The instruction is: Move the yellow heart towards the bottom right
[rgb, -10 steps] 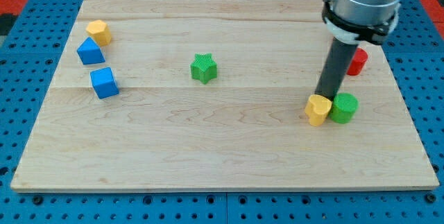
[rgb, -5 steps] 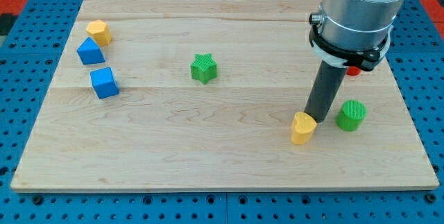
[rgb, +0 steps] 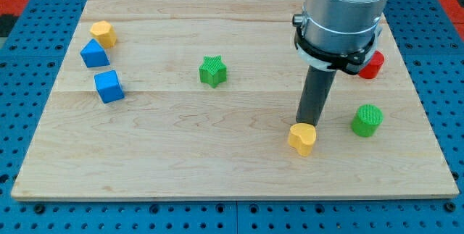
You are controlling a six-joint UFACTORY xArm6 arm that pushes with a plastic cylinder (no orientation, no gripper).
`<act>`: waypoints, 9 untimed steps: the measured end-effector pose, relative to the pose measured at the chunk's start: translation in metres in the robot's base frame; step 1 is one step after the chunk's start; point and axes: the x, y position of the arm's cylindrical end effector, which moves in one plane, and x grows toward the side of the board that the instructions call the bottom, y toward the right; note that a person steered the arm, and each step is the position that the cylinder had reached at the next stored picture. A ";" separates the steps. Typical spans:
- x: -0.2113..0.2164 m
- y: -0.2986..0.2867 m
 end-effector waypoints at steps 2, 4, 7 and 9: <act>0.000 -0.011; 0.000 -0.021; 0.002 -0.030; 0.021 -0.030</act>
